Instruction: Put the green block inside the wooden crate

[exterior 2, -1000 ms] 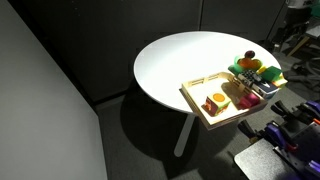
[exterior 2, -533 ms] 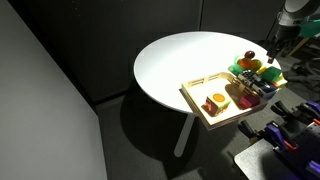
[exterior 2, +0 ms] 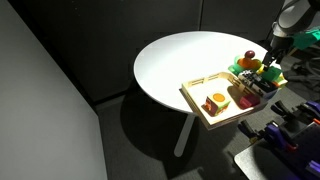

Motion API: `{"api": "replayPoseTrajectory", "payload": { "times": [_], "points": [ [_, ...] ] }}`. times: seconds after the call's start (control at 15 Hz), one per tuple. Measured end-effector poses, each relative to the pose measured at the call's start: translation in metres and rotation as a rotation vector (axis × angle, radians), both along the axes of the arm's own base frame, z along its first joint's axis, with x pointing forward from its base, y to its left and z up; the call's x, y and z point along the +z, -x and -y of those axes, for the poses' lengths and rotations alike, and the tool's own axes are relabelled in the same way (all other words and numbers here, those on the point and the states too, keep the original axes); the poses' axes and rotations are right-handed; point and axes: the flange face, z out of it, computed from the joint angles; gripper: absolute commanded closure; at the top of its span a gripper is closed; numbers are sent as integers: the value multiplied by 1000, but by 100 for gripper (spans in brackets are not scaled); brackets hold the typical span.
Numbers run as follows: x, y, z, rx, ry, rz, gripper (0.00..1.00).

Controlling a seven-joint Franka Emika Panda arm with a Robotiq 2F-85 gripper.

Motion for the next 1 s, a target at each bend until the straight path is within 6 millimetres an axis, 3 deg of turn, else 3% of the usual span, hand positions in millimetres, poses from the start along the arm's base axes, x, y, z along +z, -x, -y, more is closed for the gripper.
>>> {"api": "replayPoseTrajectory", "payload": {
  "times": [0.33, 0.4, 0.47, 0.8, 1.0],
  "points": [
    [-10, 2, 2, -1, 0, -3, 0],
    [-12, 2, 2, -2, -1, -7, 25],
    [-14, 3, 2, -2, -2, -11, 27],
    [-22, 5, 2, -2, -5, -29, 66],
    [-22, 5, 1, 6, -2, -32, 71]
  ]
}}
